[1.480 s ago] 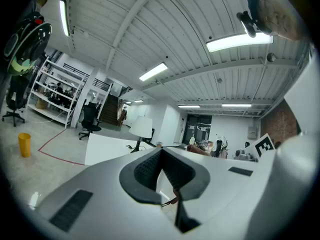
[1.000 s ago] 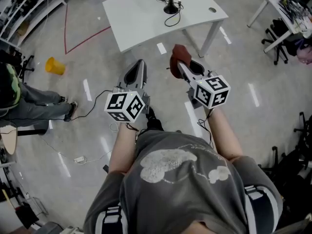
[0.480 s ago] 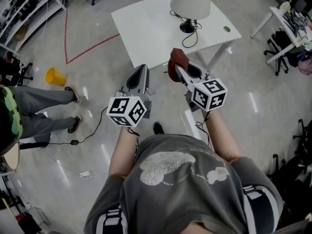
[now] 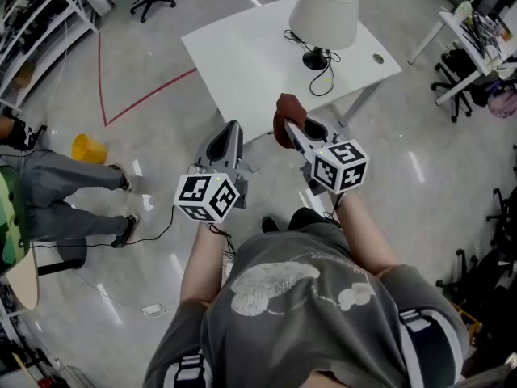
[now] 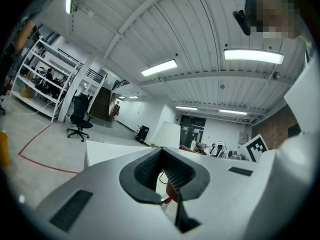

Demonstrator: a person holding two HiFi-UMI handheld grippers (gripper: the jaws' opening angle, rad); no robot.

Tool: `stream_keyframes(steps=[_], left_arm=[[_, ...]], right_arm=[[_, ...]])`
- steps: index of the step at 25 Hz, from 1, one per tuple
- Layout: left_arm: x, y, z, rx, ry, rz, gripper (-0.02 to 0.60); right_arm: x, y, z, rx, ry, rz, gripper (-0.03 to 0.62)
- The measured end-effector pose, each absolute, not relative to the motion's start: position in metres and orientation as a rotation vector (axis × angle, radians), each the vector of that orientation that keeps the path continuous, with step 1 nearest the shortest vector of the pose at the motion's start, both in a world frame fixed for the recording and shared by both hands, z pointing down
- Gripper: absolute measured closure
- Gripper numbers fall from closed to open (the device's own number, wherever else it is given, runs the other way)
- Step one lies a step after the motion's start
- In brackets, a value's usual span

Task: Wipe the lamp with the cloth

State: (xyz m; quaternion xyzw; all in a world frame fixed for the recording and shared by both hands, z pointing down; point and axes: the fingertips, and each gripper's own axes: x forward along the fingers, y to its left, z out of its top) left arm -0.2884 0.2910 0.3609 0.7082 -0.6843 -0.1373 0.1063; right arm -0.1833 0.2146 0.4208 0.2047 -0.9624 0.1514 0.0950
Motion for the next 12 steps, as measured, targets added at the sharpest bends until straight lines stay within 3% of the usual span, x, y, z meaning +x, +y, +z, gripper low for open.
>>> stream_keyframes(steps=[12], left_arm=[[-0.324, 0.235, 0.369, 2.046, -2.028, -0.376, 0.574]], right_arm=[[-0.223, 0.142, 0.418, 0.641, -2.881, 0.494, 0.503]])
